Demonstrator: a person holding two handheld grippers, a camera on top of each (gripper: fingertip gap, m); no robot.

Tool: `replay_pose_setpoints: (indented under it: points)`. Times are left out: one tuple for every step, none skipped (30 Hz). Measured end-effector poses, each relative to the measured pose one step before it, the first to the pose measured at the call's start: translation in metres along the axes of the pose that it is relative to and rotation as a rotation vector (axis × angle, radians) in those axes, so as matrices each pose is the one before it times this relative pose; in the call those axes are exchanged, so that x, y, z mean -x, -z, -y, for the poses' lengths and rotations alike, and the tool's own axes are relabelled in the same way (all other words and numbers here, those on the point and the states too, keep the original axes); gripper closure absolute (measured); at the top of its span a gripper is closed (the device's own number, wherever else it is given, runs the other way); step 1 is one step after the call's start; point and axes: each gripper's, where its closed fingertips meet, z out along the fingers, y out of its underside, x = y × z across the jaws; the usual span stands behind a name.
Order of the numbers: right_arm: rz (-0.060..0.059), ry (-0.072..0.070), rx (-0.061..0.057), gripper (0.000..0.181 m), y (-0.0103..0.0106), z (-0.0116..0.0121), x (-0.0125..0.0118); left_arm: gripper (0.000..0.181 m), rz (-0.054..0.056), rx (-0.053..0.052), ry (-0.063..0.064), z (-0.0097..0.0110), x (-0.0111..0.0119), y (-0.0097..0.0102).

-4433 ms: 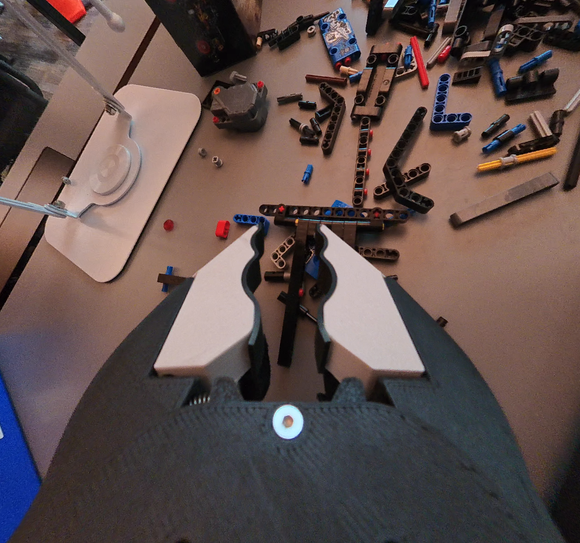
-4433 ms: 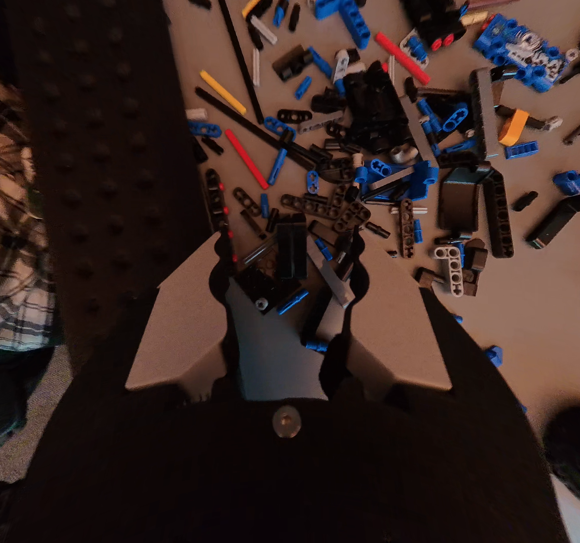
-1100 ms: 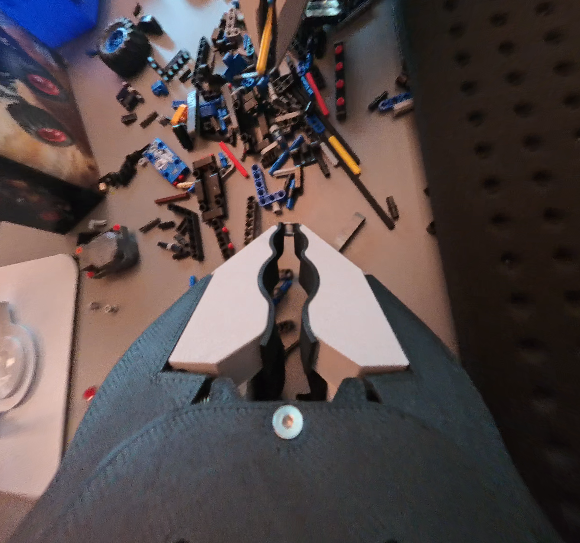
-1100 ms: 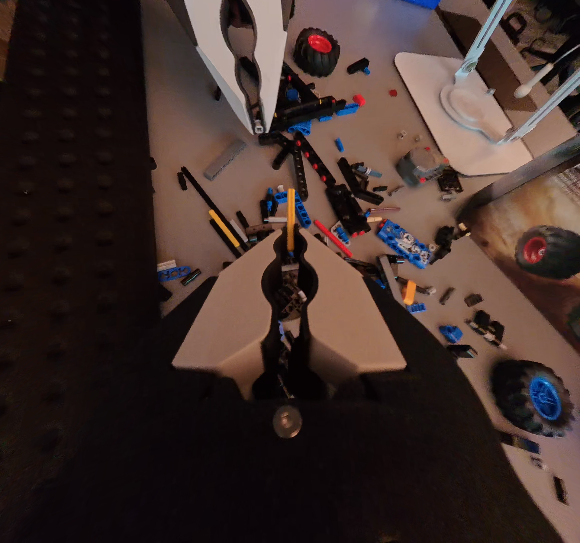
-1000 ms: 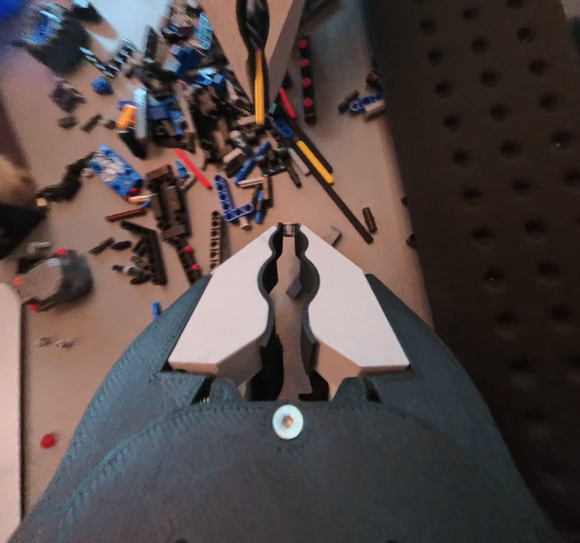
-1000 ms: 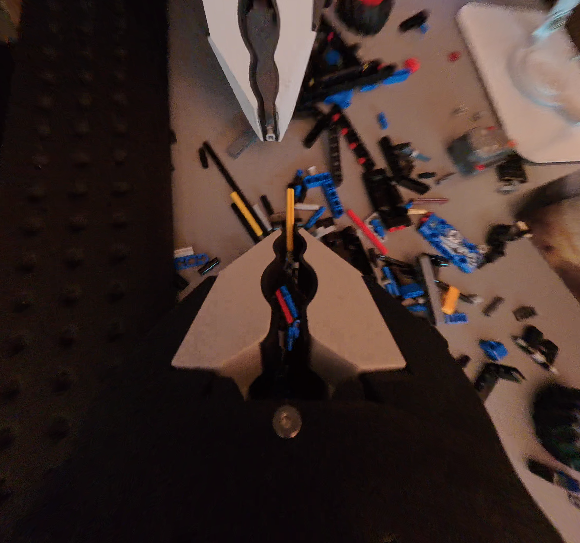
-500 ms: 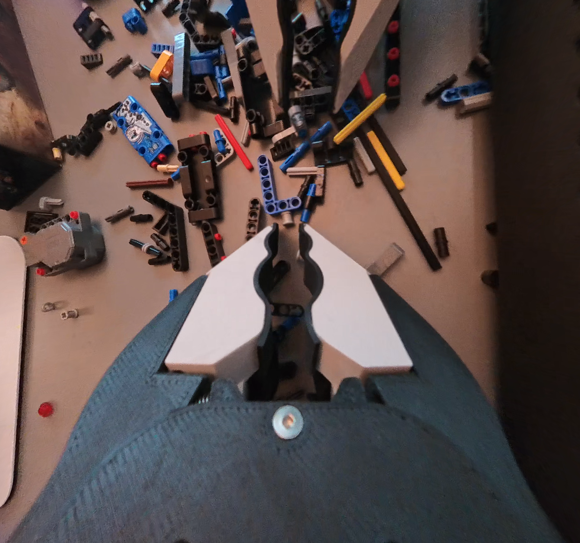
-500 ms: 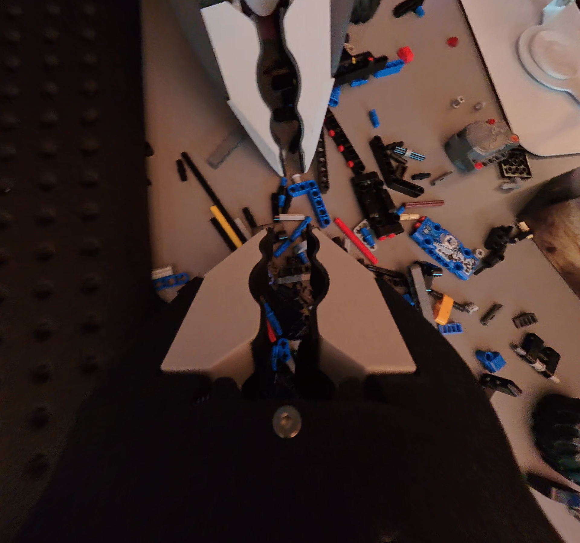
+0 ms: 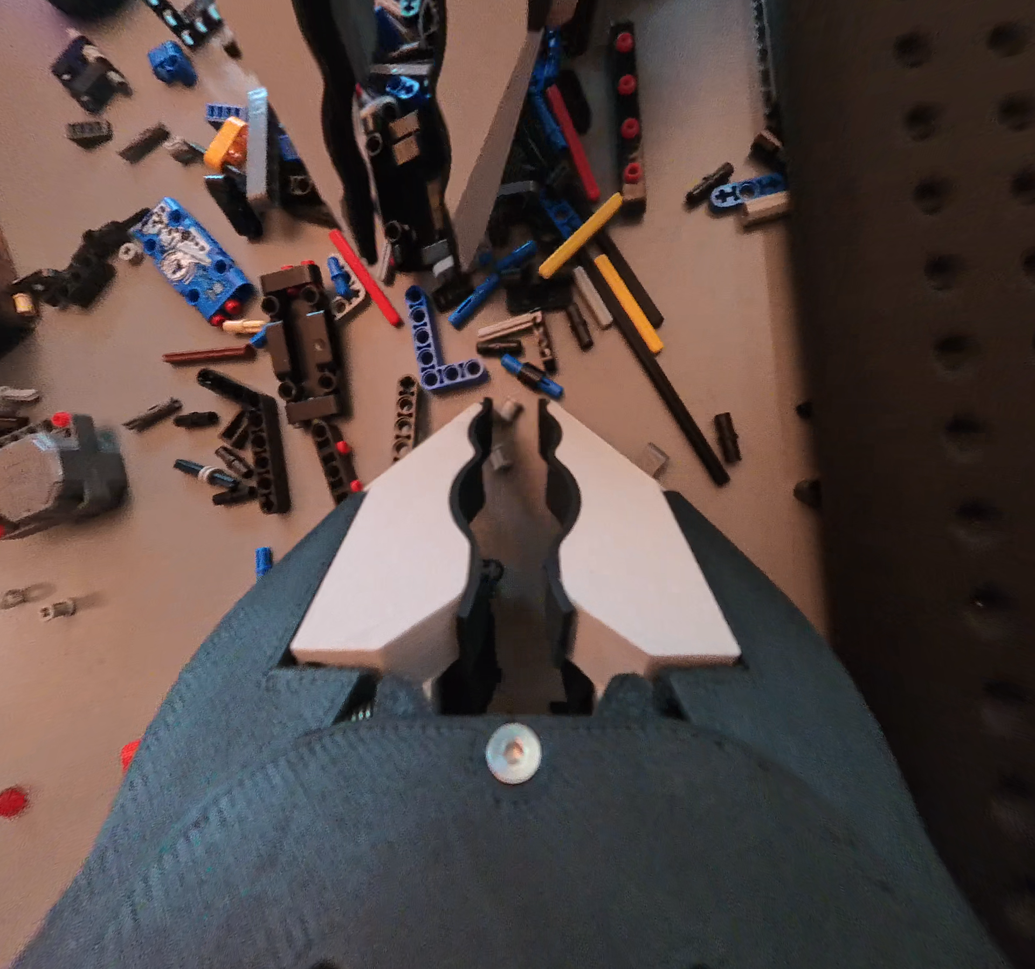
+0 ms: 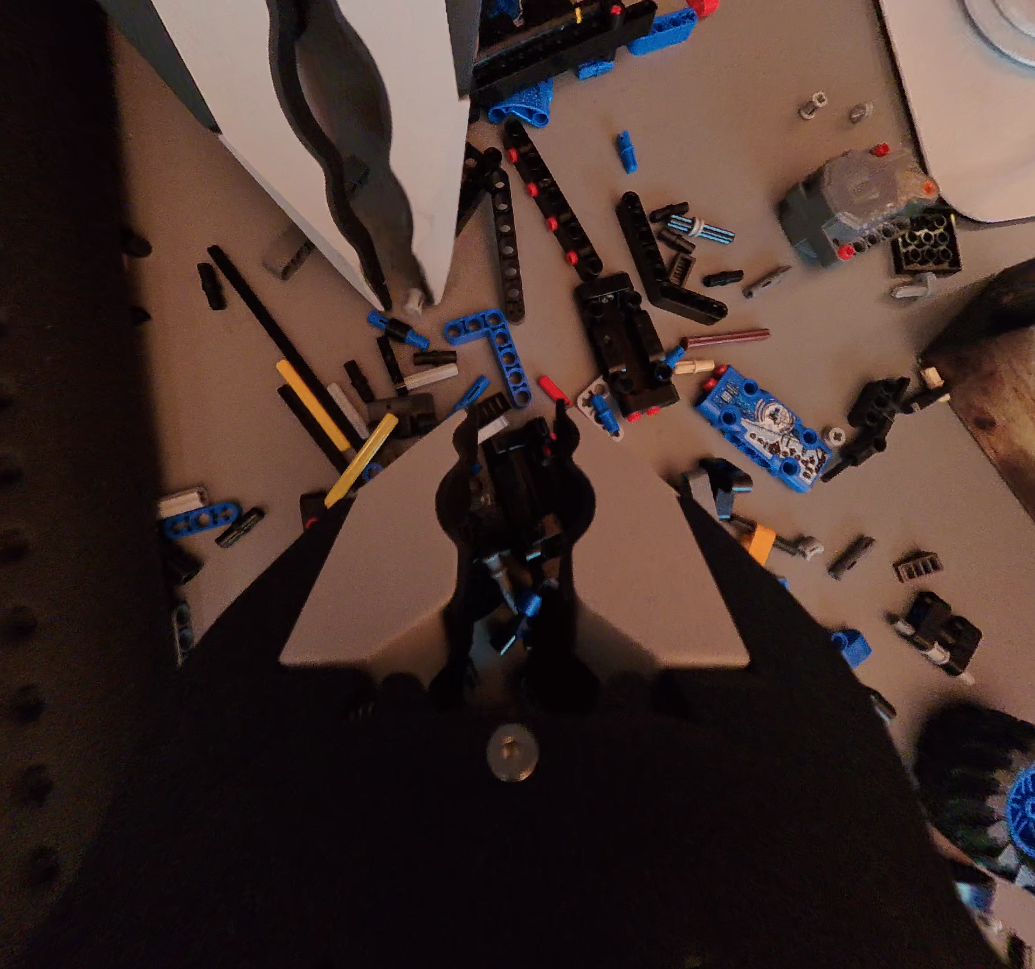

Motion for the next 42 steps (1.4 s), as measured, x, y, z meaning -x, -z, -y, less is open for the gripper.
replay_pose_setpoints:
  points:
    - [0.0056, -0.0154, -0.0135, 0.155, 0.00340, -0.00049, -0.00111, 0.161, 0.0127, 0.0059, 0.0051, -0.00174, 0.00282, 0.00198]
    - [0.0150, -0.0164, -0.0187, 0.155, 0.00364, 0.00023, 0.00046, 0.160, 0.0113, -0.0055, 0.0025, -0.00012, 0.00269, 0.00219]
    - [0.0184, -0.0148, -0.0231, 0.155, 0.00327, 0.00128, 0.00147, 0.159, 0.0026, -0.0148, 0.0045, 0.00151, 0.00116, 0.00187]
    - [0.0169, -0.0091, -0.0186, 0.155, 0.00230, 0.00119, 0.00215, 0.158, -0.0003, -0.0101, 0.0031, 0.00159, 0.00039, 0.00083]
    - [0.0068, -0.0016, -0.0082, 0.155, 0.00095, 0.00045, 0.00132, 0.158, 0.0131, 0.0000, -0.0046, 0.00068, 0.00221, -0.00016]
    - [-0.0004, 0.0032, 0.0011, 0.155, -0.00017, -0.00028, 0.00049, 0.158, 0.0178, 0.0070, -0.0082, 0.00000, 0.00276, -0.00112]
    - [-0.0066, 0.0052, 0.0044, 0.155, -0.00062, -0.00016, -0.00055, 0.158, 0.0099, 0.0051, -0.0099, 0.00035, 0.00132, -0.00146]
    - [-0.0129, 0.0064, 0.0016, 0.155, 0.00027, 0.00025, -0.00185, 0.159, 0.0079, -0.0013, -0.0084, 0.00094, 0.00099, -0.00074]
    - [-0.0198, 0.0013, -0.0036, 0.155, 0.00199, 0.00041, -0.00382, 0.159, 0.0075, 0.0001, -0.0034, 0.00022, 0.00117, 0.00039]
    - [-0.0197, -0.0100, -0.0160, 0.155, 0.00365, 0.00128, -0.00508, 0.159, 0.0180, -0.0015, -0.0029, -0.00048, 0.00319, 0.00192]
    - [-0.0156, -0.0198, -0.0292, 0.155, 0.00493, 0.00238, -0.00551, 0.159, 0.0231, -0.0089, 0.0029, -0.00002, 0.00459, 0.00351]
    - [-0.0180, -0.0225, -0.0387, 0.153, 0.00608, 0.00352, -0.00634, 0.160, 0.0183, -0.0171, 0.0156, 0.00087, 0.00493, 0.00425]
    - [-0.0244, -0.0214, -0.0416, 0.151, 0.00696, 0.00424, -0.00740, 0.159, 0.0213, -0.0248, 0.0200, 0.00196, 0.00573, 0.00444]
    - [-0.0277, -0.0193, -0.0390, 0.147, 0.00712, 0.00447, -0.00826, 0.158, 0.0269, -0.0232, 0.0158, 0.00177, 0.00667, 0.00439]
    - [-0.0354, -0.0174, -0.0364, 0.142, 0.00726, 0.00480, -0.00959, 0.156, 0.0369, -0.0202, 0.0131, 0.00162, 0.00805, 0.00404]
    - [-0.0431, -0.0136, -0.0310, 0.134, 0.00724, 0.00478, -0.01085, 0.154, 0.0360, -0.0165, 0.0138, 0.00137, 0.00802, 0.00330]
    - [-0.0455, -0.0048, -0.0228, 0.128, 0.00730, 0.00474, -0.01122, 0.154, 0.0382, -0.0134, 0.0131, 0.00101, 0.00819, 0.00251]
    - [-0.0449, 0.0063, -0.0198, 0.125, 0.00744, 0.00590, -0.01120, 0.154, 0.0345, -0.0073, 0.0101, 0.00016, 0.00730, 0.00164]
    - [-0.0526, 0.0152, -0.0203, 0.119, 0.00721, 0.00750, -0.01279, 0.155, 0.0268, -0.0043, 0.0074, -0.00003, 0.00584, 0.00068]
    - [-0.0537, 0.0286, -0.0090, 0.114, 0.00599, 0.00783, -0.01343, 0.155, 0.0136, -0.0050, 0.0076, 0.00027, 0.00331, -0.00013]
    - [-0.0460, 0.0395, 0.0059, 0.111, 0.00403, 0.00752, -0.01309, 0.155, 0.0118, -0.0091, 0.0044, 0.00135, 0.00205, -0.00064]
    - [-0.0371, 0.0446, 0.0166, 0.107, 0.00170, 0.00769, -0.01282, 0.155, 0.0124, -0.0045, -0.0035, 0.00096, 0.00145, -0.00112]
    - [-0.0379, 0.0474, 0.0248, 0.102, -0.00026, 0.00720, -0.01409, 0.155, 0.0182, 0.0068, -0.0116, -0.00028, 0.00211, -0.00135]
    - [-0.0441, 0.0536, 0.0311, 0.097, -0.00180, 0.00566, -0.01661, 0.155, 0.0336, 0.0136, -0.0085, -0.00142, 0.00481, -0.00103]
    - [-0.0476, 0.0534, 0.0337, 0.094, -0.00340, 0.00278, -0.01930, 0.153, 0.0439, 0.0112, -0.0005, -0.00080, 0.00779, -0.00040]
    - [-0.0407, 0.0365, 0.0344, 0.092, -0.00522, -0.00091, -0.02053, 0.147, 0.0480, -0.0060, 0.0108, 0.00282, 0.01033, 0.00053]
    - [-0.0225, 0.0021, 0.0284, 0.088, -0.00640, -0.00353, -0.02006, 0.144, 0.0233, -0.0257, 0.0202, 0.00722, 0.00828, 0.00131]
    - [-0.0012, -0.0335, 0.0141, 0.084, -0.00650, -0.00357, -0.01811, 0.138, 0.0142, -0.0289, 0.0257, 0.00899, 0.00840, 0.00141]
    - [0.0056, -0.0528, -0.0059, 0.083, -0.00521, -0.00167, -0.01784, 0.134, 0.0185, -0.0233, 0.0248, 0.00926, 0.01025, 0.00094]
    - [-0.0031, -0.0583, -0.0198, 0.083, -0.00336, -0.00062, -0.01962, 0.132, 0.0147, -0.0231, 0.0254, 0.01040, 0.01094, -0.00050]
    - [-0.0105, -0.0655, -0.0186, 0.084, -0.00266, -0.00167, -0.02136, 0.130, 0.0044, -0.0276, 0.0271, 0.01220, 0.00979, -0.00198]
    - [-0.0045, -0.0791, -0.0104, 0.083, -0.00271, -0.00311, -0.02105, 0.128, 0.0024, -0.0264, 0.0314, 0.01237, 0.00937, -0.00401]
    - [0.0137, -0.0909, -0.0150, 0.083, -0.00344, -0.00247, -0.01836, 0.126, 0.0013, -0.0195, 0.0299, 0.01081, 0.00871, -0.00705]
    - [0.0312, -0.0991, -0.0194, 0.082, -0.00424, -0.00195, -0.01559, 0.122, 0.0034, -0.0070, 0.0251, 0.00779, 0.00851, -0.01003]
    - [0.0409, -0.1021, -0.0127, 0.077, -0.00521, -0.00284, -0.01366, 0.116, 0.0085, 0.0063, 0.0221, 0.00412, 0.00819, -0.01233]
    - [0.0461, -0.0993, -0.0039, 0.077, -0.00567, -0.00355, -0.01171, 0.114, 0.0025, 0.0157, 0.0230, 0.00148, 0.00568, -0.01335]
    - [0.0561, -0.0925, -0.0023, 0.081, -0.00576, -0.00371, -0.00850, 0.112, -0.0081, 0.0155, 0.0287, 0.00062, 0.00221, -0.01308]
    - [0.0621, -0.0826, -0.0011, 0.084, -0.00551, -0.00347, -0.00515, 0.111, -0.0165, 0.0051, 0.0288, 0.00096, -0.00057, -0.01212]
    - [0.0520, -0.0612, 0.0080, 0.085, -0.00518, -0.00381, -0.00320, 0.112, -0.0071, 0.0080, 0.0279, -0.00065, -0.00007, -0.01117]
    - [0.0289, -0.0281, 0.0219, 0.086, -0.00523, -0.00522, -0.00250, 0.112, -0.0025, 0.0139, 0.0159, -0.00245, -0.00047, -0.01020]
    - [0.0237, 0.0017, 0.0300, 0.090, -0.00547, -0.00602, 0.00051, 0.112, 0.0038, 0.0139, 0.0034, -0.00266, -0.00037, -0.00910]
    - [0.0266, 0.0114, 0.0252, 0.094, -0.00537, -0.00498, 0.00335, 0.112, 0.0026, 0.0038, -0.0035, -0.00135, -0.00121, -0.00732]
